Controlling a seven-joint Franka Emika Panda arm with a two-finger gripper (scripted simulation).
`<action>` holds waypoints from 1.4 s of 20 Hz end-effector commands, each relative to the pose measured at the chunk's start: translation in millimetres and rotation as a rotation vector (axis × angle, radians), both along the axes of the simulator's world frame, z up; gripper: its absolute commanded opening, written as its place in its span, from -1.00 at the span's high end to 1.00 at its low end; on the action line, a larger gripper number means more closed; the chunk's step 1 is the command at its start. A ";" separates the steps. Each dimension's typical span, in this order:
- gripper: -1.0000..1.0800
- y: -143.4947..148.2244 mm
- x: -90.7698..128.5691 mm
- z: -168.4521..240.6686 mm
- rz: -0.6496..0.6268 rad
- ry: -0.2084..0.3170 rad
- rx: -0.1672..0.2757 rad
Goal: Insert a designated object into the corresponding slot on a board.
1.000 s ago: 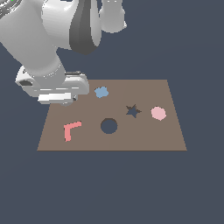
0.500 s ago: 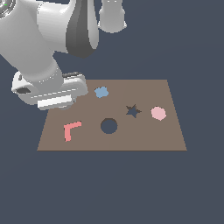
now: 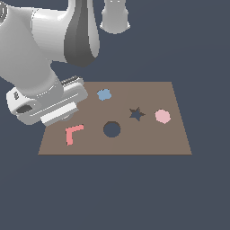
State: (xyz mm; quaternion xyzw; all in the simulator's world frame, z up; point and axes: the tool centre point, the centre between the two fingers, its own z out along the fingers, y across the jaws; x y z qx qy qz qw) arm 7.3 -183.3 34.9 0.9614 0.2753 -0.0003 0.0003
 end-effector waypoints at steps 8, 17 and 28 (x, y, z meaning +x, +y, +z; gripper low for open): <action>1.00 18.5 42.0 1.9 0.428 -0.001 -0.001; 1.00 52.7 71.8 3.3 0.846 -0.001 -0.001; 1.00 108.7 84.8 4.7 1.370 -0.001 -0.002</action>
